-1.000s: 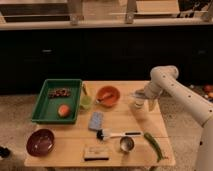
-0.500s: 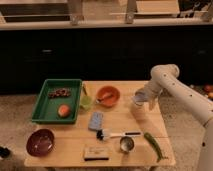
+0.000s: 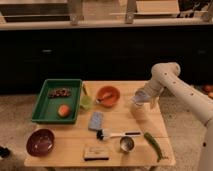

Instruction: Place towel in table surface

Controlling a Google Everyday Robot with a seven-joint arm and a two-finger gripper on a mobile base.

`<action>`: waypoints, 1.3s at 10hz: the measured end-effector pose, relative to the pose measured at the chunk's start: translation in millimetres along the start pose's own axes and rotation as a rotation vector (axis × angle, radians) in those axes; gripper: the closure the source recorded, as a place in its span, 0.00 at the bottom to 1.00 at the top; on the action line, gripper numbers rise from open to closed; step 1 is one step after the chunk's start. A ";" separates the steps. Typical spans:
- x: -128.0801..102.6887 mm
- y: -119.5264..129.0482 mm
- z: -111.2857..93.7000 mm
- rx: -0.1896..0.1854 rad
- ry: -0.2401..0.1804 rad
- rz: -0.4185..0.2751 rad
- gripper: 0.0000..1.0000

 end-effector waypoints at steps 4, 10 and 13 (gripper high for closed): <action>3.6 -0.3 -7.0 0.000 0.014 -0.022 0.43; -0.8 -2.0 -25.4 -0.010 0.044 -0.073 0.99; -8.7 -4.6 -33.4 -0.024 0.055 -0.111 1.00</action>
